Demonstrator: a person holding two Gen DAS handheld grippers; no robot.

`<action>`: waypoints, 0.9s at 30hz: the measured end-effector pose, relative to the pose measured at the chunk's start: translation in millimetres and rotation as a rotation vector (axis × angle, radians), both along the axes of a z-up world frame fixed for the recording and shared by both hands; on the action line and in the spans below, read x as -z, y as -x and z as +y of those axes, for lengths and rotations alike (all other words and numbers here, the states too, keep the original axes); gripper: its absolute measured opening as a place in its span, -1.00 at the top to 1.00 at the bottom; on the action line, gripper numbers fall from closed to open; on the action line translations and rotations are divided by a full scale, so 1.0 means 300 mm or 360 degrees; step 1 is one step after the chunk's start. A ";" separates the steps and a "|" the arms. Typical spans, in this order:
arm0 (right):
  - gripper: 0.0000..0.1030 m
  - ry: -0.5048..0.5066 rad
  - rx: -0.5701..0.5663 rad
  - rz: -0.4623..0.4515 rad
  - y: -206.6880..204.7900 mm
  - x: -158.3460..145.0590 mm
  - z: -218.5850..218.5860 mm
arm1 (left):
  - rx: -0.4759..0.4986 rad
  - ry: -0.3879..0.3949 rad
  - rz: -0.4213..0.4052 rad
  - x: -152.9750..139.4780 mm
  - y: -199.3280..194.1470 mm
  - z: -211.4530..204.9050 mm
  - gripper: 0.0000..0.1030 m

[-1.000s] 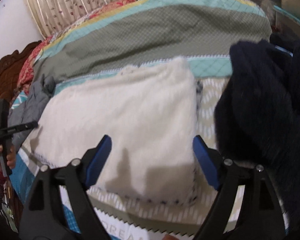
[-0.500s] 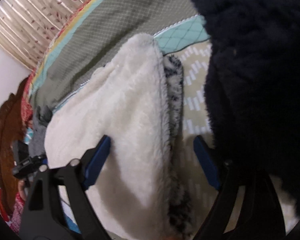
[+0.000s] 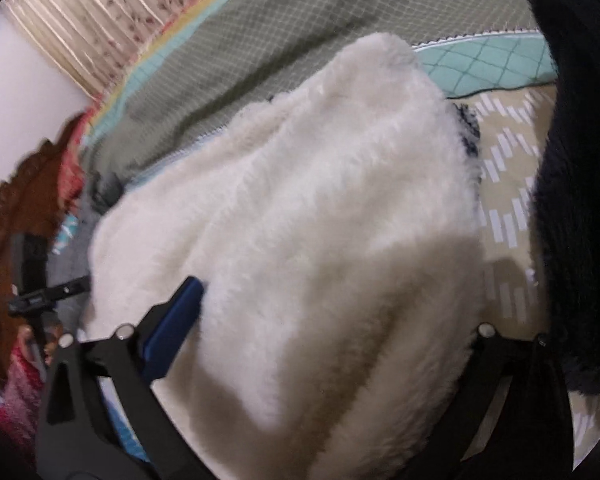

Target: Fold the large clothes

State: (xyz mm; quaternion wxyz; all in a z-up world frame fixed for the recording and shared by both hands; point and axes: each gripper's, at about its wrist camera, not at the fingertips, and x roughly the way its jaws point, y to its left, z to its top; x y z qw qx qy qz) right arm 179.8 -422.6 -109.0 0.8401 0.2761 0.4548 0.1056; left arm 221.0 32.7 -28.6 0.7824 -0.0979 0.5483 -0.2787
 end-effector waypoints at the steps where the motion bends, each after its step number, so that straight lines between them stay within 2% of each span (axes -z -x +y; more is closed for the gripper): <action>1: -0.92 -0.0033 -0.0007 -0.0014 0.009 0.005 -0.008 | -0.0036 0.0011 -0.0013 -0.009 -0.005 0.037 -0.78; 3: -0.90 -0.0070 -0.0021 -0.0034 0.021 0.010 -0.016 | -0.0127 0.0040 -0.0012 -0.016 -0.017 0.122 -0.78; 6: -0.90 -0.0104 -0.0007 -0.0035 0.035 0.010 -0.023 | -0.0162 0.0166 0.0139 0.035 -0.058 0.146 -0.78; 10: -0.90 -0.0154 0.0045 -0.0052 0.049 0.010 -0.031 | -0.0147 0.0118 0.0165 0.103 -0.101 0.087 -0.79; 12: -0.90 -0.0159 0.0047 -0.0046 0.050 0.011 -0.036 | -0.0171 0.0206 0.0327 0.180 -0.133 0.061 -0.81; 13: -0.90 -0.0163 0.0046 -0.0035 0.048 0.009 -0.037 | -0.0188 0.0231 0.0366 0.204 -0.141 0.048 -0.88; 15: -0.90 -0.0169 0.0045 -0.0019 0.043 0.007 -0.039 | -0.0165 0.0261 0.0327 0.201 -0.142 -0.002 -0.99; 18: -0.90 -0.0183 0.0040 -0.0001 0.044 0.006 -0.047 | 0.0008 0.0471 0.0424 0.200 -0.139 -0.116 -0.99; 19: -0.90 -0.0190 0.0039 0.0003 0.044 0.005 -0.049 | 0.0078 0.0465 0.0401 0.187 -0.131 -0.168 -0.99; 21: -0.89 -0.0202 0.0040 0.0008 0.051 0.003 -0.056 | 0.0137 0.0331 0.0302 0.182 -0.122 -0.226 -0.99; 22: -0.89 -0.0207 0.0039 0.0008 0.055 0.003 -0.058 | 0.0151 0.0256 0.0280 0.197 -0.124 -0.239 -0.99; 23: -0.89 -0.0214 0.0036 0.0009 0.061 0.004 -0.063 | 0.0137 0.0249 0.0293 0.211 -0.130 -0.235 -0.99; 25: -0.89 -0.0219 0.0026 0.0017 0.069 0.005 -0.070 | 0.0075 0.0394 0.0361 0.239 -0.152 -0.190 -0.99; 27: -0.89 -0.0224 0.0001 0.0040 0.075 0.005 -0.071 | 0.0045 0.0463 0.0395 0.252 -0.159 -0.169 -0.99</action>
